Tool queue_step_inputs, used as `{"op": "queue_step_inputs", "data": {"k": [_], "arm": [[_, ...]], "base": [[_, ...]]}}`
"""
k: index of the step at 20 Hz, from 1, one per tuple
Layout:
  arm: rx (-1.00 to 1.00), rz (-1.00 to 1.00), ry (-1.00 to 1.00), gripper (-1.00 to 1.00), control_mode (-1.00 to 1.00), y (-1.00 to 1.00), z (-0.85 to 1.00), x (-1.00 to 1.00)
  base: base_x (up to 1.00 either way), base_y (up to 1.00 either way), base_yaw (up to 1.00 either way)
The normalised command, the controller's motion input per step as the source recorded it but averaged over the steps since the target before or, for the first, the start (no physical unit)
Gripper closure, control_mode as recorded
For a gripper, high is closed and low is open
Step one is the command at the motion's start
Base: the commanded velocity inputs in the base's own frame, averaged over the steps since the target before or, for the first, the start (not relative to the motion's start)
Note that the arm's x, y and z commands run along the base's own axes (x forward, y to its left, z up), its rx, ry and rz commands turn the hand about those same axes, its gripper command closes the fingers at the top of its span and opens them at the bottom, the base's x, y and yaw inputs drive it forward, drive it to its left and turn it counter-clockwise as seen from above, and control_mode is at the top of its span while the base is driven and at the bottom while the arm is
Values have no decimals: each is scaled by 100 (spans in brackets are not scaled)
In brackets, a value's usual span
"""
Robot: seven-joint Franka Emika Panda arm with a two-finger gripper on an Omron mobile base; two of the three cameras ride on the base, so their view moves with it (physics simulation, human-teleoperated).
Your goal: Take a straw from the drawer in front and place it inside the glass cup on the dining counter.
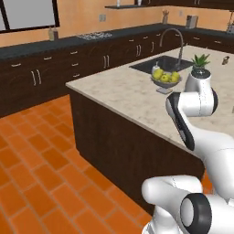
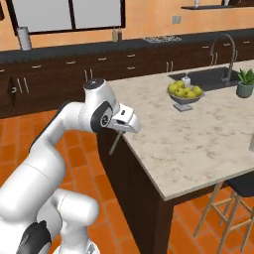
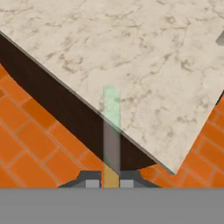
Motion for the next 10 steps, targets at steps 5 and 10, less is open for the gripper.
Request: {"op": "queue_step_inputs", "data": {"k": [5,10], "arm": [[0,0,0,100,100,0,0,0],[0,0,0,100,100,0,0,0]], "base": [[-21,-98,12],[15,-100,33]]}}
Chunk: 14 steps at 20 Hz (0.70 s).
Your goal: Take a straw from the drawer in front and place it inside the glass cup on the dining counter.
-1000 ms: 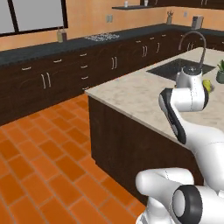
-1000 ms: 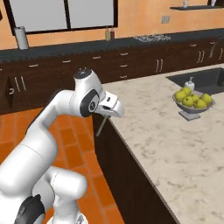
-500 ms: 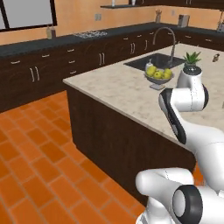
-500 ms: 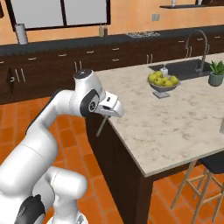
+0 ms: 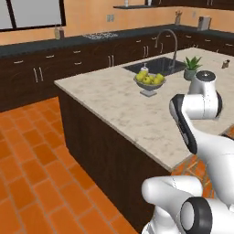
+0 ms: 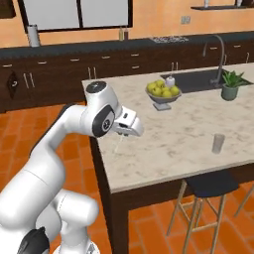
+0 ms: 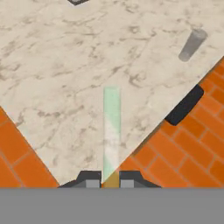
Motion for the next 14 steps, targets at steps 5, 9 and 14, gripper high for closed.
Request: {"op": "queue_step_inputs", "data": {"k": [5,9,14], "arm": [[0,0,0,100,100,0,0,0],[0,0,0,100,100,0,0,0],[0,0,0,100,100,0,0,0]], "base": [[2,-100,44],[-16,-100,38],[-33,-100,38]]}}
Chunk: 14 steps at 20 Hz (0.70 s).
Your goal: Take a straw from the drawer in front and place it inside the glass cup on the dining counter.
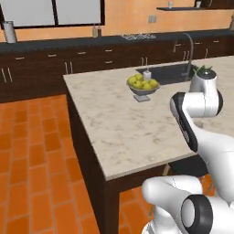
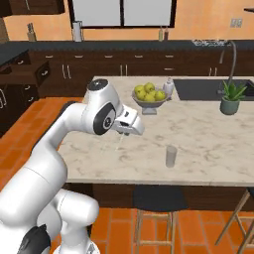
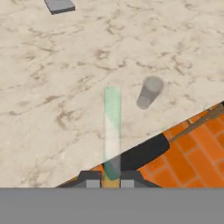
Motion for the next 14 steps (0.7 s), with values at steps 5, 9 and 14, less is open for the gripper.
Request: {"op": "queue_step_inputs", "data": {"k": [5,9,14], "arm": [[0,0,0,100,100,0,0,0],[0,0,0,100,100,0,0,0],[0,0,0,100,100,0,0,0]], "base": [[-8,-99,37],[5,-77,33],[75,-13,19]]}}
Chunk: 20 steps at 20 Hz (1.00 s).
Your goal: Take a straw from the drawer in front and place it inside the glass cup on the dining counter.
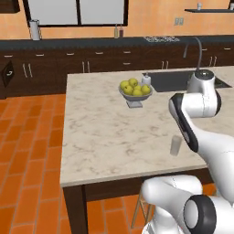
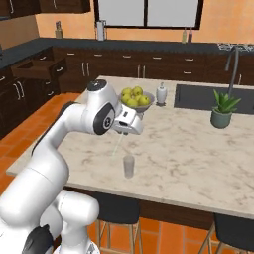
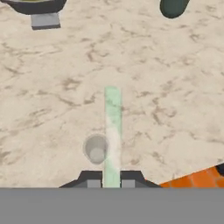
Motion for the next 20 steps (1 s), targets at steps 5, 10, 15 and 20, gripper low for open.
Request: {"op": "queue_step_inputs", "data": {"k": [5,10,15,20], "arm": [[21,22,-5,100,-100,-7,58,29],[30,46,-26,100,-100,-47,32,-35],[33,52,-26,100,-100,-32,0,-27],[28,45,-12,100,-100,2,0,-3]], "base": [[0,0,0],[0,0,0],[0,0,0],[0,0,0]]}}
